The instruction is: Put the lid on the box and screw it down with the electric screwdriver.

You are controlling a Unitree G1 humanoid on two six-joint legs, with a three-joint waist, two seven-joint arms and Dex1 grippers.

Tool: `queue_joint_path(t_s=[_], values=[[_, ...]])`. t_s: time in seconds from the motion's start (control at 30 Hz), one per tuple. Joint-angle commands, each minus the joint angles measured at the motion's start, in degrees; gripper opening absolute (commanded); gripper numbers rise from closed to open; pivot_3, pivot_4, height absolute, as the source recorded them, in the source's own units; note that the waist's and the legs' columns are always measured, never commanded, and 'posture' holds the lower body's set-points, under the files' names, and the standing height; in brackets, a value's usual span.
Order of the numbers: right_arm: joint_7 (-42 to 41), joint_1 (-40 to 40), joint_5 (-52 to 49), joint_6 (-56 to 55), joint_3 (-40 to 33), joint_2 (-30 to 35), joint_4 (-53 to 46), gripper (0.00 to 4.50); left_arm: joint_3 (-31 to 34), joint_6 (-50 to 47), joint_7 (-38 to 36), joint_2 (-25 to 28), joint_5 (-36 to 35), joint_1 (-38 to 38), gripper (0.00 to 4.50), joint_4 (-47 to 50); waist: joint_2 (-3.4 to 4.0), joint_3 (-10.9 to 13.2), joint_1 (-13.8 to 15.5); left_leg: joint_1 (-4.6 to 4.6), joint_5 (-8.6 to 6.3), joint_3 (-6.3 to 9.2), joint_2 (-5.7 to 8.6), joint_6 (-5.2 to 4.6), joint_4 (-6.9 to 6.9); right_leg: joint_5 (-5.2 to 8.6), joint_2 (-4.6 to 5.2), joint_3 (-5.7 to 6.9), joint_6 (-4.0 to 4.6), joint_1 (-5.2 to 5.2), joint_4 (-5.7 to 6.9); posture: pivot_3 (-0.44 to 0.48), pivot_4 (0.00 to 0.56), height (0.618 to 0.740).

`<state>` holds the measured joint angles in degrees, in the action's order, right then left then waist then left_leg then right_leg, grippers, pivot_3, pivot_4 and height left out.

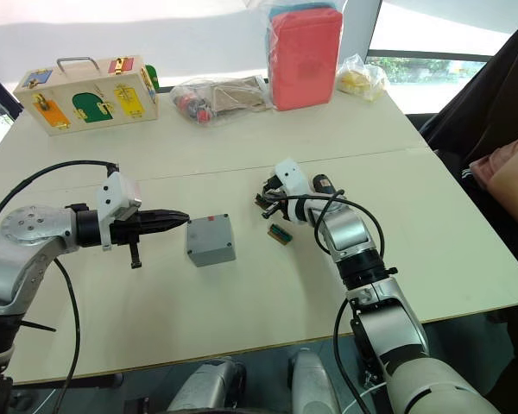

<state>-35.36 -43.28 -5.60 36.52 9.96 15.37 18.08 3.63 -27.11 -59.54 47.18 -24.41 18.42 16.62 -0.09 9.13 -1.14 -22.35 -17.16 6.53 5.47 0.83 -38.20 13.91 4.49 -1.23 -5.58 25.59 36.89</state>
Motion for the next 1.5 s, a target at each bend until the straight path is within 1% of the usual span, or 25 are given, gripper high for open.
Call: queue_joint_path(t_s=[0.03, 0.27, 0.43, 0.53, 0.63, 0.9, 1.5], values=[[-0.7, -2.5, -2.2, 1.4, -2.7, 0.6, -4.2, 0.02, 0.8, 0.5, 0.2, 0.4, -0.4, 0.5, 0.00, 1.0, 0.00, 0.0, 0.0, 0.00, 0.00, 0.00, 0.00, 0.00, 0.00, 0.00, 0.00, 0.00, 0.00, 0.00, 0.00, 0.000, 0.150, 0.740], [-2.6, -5.3, -5.3, 8.4, -4.0, 2.8, -10.2, 0.02, 1.1, 0.8, -0.1, 0.8, -0.2, 0.0, 0.00, 0.5, 0.01, 0.0, 0.0, 0.00, 0.00, 0.00, 0.00, 0.00, 0.00, 0.00, 0.00, 0.00, 0.00, 0.03, 0.00, 0.000, 0.150, 0.740], [-6.4, -6.6, -10.4, 16.9, -2.7, 3.5, -19.0, 0.02, 1.3, 1.1, -0.5, 1.0, -0.2, -0.3, 0.00, 0.1, 0.01, 0.0, 0.0, 0.00, 0.00, 0.00, 0.00, 0.00, 0.01, 0.00, 0.01, 0.00, 0.00, 0.03, 0.00, 0.000, 0.150, 0.740], [-6.3, -7.4, -12.5, 21.4, -0.4, 1.9, -24.6, 0.02, 1.6, 1.4, -0.7, 1.3, -0.1, -0.6, 0.00, -0.2, 0.01, 0.0, 0.0, 0.00, 0.00, 0.00, -0.01, 0.00, 0.01, 0.00, 0.01, -0.02, 0.00, 0.03, 0.00, 0.000, 0.150, 0.740], [-5.8, -7.0, -14.0, 23.5, 0.9, 0.3, -26.8, 0.02, 1.7, 1.6, -0.8, 1.4, 0.0, -0.7, 0.00, -0.6, 0.01, 0.0, 0.0, 0.00, 0.00, 0.00, -0.02, 0.00, 0.01, 0.00, 0.01, -0.04, 0.00, 0.06, 0.02, 0.000, 0.150, 0.740], [-5.4, -5.4, -12.5, 21.4, 6.2, 0.5, -24.2, 0.02, 2.0, 1.4, 0.0, 1.4, -0.1, -1.4, 0.00, 0.2, 0.00, 0.0, 0.2, 0.00, 0.00, 0.00, 0.03, 0.00, -0.02, 0.00, 0.05, -0.03, 0.00, 0.04, 0.03, 0.000, 0.150, 0.740], [-5.9, -4.8, -10.7, 17.7, 9.1, 1.9, -20.0, 0.02, 1.5, 1.4, 1.0, 0.8, -0.4, -1.6, 0.00, 0.7, 0.00, 0.0, 0.0, 0.00, 0.00, 0.00, 0.02, 0.00, -0.01, 0.00, 0.04, -0.02, 0.00, 0.06, 0.04, 0.000, 0.150, 0.740]])
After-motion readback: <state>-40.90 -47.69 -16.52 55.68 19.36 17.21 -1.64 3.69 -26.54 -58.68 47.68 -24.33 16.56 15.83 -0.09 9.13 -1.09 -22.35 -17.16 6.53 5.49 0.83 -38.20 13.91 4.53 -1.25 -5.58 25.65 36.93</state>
